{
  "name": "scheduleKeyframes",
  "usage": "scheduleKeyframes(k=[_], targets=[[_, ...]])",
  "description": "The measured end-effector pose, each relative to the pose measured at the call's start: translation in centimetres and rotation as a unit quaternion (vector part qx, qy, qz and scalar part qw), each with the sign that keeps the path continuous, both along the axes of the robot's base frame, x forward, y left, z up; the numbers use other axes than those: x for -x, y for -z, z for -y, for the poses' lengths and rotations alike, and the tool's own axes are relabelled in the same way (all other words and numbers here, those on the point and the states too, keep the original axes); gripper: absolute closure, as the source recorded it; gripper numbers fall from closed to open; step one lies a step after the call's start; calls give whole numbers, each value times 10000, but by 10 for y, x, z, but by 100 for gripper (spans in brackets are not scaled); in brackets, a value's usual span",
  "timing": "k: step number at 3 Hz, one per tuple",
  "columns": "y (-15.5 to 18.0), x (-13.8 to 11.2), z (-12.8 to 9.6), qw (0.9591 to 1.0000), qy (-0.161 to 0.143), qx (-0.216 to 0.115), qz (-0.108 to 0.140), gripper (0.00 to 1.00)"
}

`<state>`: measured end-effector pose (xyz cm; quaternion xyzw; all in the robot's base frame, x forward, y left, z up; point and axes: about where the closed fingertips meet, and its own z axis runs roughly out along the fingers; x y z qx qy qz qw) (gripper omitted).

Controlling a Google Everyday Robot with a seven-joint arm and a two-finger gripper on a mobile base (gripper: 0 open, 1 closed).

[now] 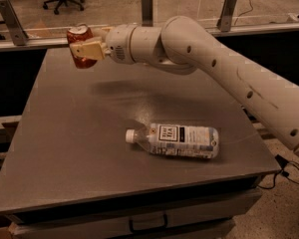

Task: Move coke can near sponge

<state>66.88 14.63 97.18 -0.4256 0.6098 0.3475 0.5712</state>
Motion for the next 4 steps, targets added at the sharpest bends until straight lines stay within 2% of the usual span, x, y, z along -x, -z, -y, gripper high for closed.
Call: scheduleKeyframes(k=[1,2,3,4], targets=[[10,-25,31,9990,433,-111,18,100],[8,-64,98,9924,1185,-260,221,100],[13,-97,163,9809,1860,-421,377,100],[9,-120,228,9667,2446,-479,585,100]])
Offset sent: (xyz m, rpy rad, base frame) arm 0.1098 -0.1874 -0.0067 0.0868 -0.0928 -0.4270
